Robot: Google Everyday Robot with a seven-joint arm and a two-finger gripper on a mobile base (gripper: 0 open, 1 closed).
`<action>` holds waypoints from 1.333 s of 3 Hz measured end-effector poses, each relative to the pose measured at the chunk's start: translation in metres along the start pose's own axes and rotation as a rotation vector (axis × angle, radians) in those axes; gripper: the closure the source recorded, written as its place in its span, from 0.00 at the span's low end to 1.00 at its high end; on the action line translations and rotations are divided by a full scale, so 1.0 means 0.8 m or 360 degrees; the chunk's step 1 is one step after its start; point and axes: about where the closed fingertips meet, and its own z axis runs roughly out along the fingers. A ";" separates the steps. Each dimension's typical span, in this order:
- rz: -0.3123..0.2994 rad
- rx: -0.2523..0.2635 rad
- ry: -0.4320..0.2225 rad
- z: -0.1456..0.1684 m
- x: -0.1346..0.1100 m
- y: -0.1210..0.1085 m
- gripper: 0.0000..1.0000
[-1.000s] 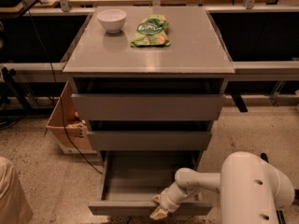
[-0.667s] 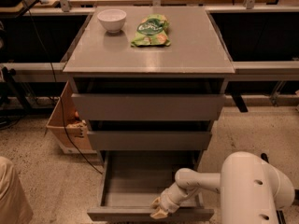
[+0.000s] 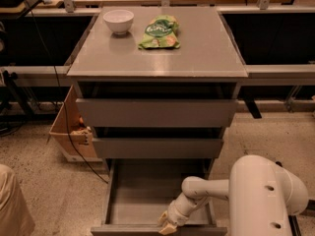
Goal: Open bottom drawer
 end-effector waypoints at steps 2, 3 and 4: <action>0.0022 -0.0131 0.0098 -0.012 0.002 0.052 1.00; 0.0039 -0.0190 0.0122 -0.011 0.005 0.072 1.00; 0.0050 -0.0092 0.0105 -0.032 0.007 0.073 1.00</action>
Offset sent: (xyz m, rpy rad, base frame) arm -0.0520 -0.0199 0.0416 -0.0812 0.1047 0.0852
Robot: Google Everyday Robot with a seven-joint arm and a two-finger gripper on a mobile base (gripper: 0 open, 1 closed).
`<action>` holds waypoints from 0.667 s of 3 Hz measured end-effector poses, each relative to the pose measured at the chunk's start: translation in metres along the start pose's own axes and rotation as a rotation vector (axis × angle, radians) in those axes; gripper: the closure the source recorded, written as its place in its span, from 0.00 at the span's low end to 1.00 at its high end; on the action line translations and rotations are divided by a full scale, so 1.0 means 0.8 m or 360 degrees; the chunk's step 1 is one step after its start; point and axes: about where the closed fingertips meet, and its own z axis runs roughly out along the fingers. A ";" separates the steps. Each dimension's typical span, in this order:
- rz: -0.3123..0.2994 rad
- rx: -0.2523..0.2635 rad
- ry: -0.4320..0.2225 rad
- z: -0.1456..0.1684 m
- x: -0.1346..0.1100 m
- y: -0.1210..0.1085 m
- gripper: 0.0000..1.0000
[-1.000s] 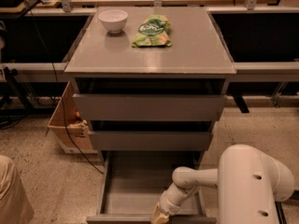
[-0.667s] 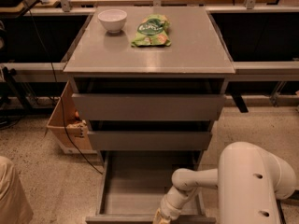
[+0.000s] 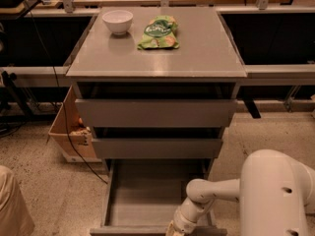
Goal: Open bottom drawer
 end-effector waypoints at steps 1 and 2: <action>0.0001 0.0230 -0.0040 -0.045 0.015 -0.012 1.00; -0.0012 0.0495 -0.0073 -0.110 0.042 -0.027 1.00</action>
Offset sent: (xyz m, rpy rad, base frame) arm 0.0916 -0.1346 0.0749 -0.0227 -0.4567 -0.2770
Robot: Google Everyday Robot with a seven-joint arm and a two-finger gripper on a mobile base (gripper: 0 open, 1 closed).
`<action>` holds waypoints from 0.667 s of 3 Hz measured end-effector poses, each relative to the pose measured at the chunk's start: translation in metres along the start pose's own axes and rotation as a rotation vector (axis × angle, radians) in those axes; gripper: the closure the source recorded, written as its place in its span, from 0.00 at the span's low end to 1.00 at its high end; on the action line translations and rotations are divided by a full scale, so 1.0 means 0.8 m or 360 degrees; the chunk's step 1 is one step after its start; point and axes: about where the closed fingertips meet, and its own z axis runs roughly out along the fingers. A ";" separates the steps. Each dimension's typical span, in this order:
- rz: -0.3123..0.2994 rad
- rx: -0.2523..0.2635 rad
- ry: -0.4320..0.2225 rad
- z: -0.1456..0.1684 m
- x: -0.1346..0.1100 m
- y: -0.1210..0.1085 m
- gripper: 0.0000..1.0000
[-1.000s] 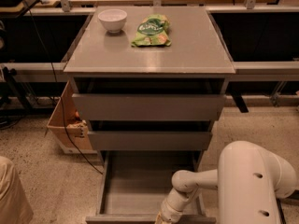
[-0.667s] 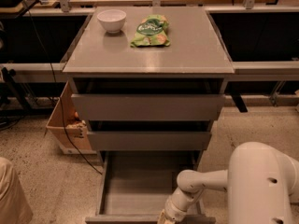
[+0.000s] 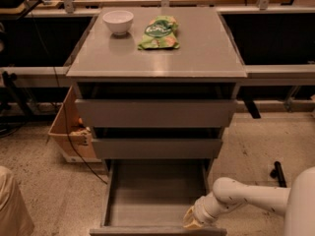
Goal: Open bottom drawer
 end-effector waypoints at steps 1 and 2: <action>-0.0061 0.0263 -0.0046 -0.069 0.031 -0.046 1.00; -0.0109 0.0389 -0.0069 -0.104 0.043 -0.076 1.00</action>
Offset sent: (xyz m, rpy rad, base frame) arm 0.0954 -0.1141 0.0583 0.0060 -0.3529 -0.1073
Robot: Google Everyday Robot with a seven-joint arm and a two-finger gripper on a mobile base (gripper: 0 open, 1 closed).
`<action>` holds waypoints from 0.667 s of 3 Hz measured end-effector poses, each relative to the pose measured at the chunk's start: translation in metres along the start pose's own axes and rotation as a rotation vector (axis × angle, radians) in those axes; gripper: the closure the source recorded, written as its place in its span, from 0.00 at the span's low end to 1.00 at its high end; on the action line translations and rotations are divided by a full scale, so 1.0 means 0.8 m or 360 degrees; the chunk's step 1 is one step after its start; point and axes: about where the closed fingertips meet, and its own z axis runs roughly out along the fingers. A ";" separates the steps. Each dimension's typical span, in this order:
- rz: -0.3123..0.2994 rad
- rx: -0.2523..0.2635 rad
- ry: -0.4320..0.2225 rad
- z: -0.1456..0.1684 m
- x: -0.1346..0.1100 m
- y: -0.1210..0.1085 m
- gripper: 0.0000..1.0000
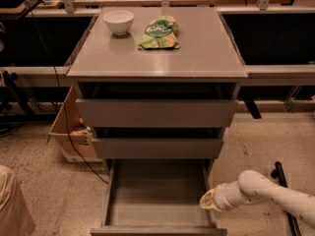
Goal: Open bottom drawer
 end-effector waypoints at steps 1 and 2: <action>-0.0002 0.0067 -0.0074 0.004 0.009 -0.025 1.00; 0.0057 0.0108 -0.0184 0.042 0.023 -0.048 1.00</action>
Offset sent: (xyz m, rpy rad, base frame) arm 0.0605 0.0036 -0.0679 0.1970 -0.0646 -0.1098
